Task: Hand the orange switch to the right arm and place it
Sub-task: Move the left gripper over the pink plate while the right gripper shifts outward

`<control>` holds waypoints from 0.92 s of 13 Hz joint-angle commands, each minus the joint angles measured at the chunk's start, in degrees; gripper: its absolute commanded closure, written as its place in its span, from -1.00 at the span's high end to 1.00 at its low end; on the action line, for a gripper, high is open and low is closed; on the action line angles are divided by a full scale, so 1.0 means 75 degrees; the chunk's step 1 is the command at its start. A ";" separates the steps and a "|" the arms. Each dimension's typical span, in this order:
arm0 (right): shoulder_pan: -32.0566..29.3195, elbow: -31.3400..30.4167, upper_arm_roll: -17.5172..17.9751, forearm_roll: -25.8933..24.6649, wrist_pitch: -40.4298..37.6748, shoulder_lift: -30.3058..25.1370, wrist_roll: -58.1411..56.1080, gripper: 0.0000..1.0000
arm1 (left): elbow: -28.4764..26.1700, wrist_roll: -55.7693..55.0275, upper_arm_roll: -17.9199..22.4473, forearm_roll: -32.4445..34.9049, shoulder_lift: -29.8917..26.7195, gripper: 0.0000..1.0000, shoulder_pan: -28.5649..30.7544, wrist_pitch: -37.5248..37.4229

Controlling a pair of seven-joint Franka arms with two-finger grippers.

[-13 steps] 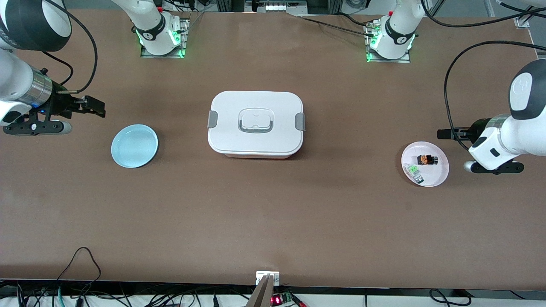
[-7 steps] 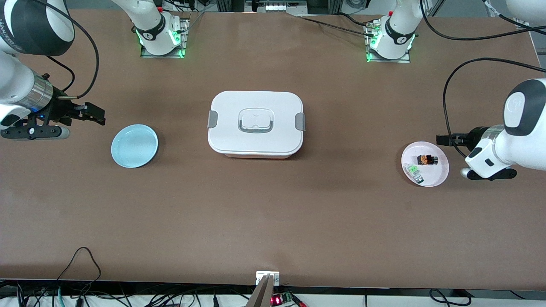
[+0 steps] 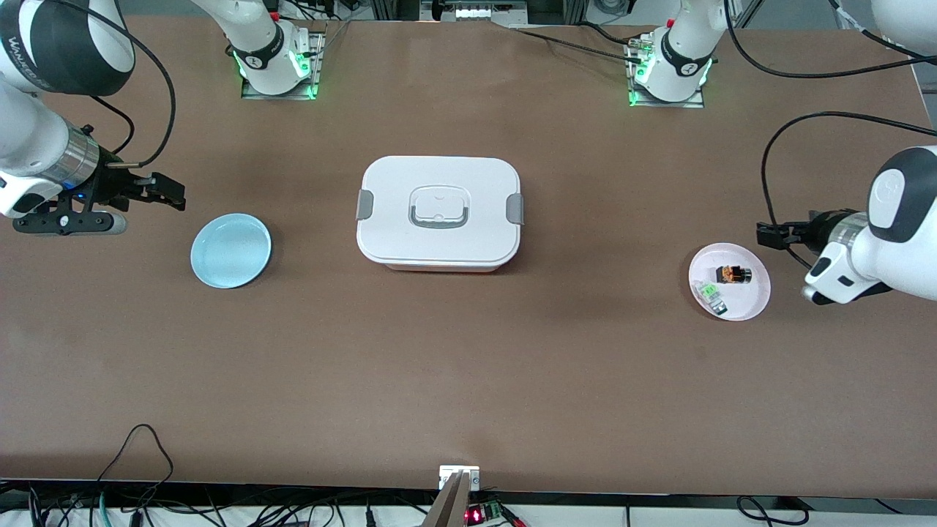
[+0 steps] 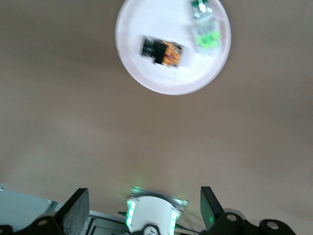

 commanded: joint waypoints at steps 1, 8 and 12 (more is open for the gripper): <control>0.0026 -0.0380 -0.0026 -0.0021 0.0176 -0.0325 0.0128 1.00 | 0.0315 0.0129 -0.0298 0.1423 0.0061 1.00 -0.0706 -0.0094; 0.0002 -0.0474 -0.0061 0.0003 0.0176 -0.0384 0.0117 1.00 | 0.0502 -0.0282 -0.0169 -0.0396 0.0154 1.00 -0.0078 -0.0270; -0.0009 -0.0463 -0.0061 0.0073 0.0071 -0.0348 0.0128 1.00 | 0.0456 -0.0188 -0.0158 -0.0248 0.0178 1.00 -0.0017 -0.0224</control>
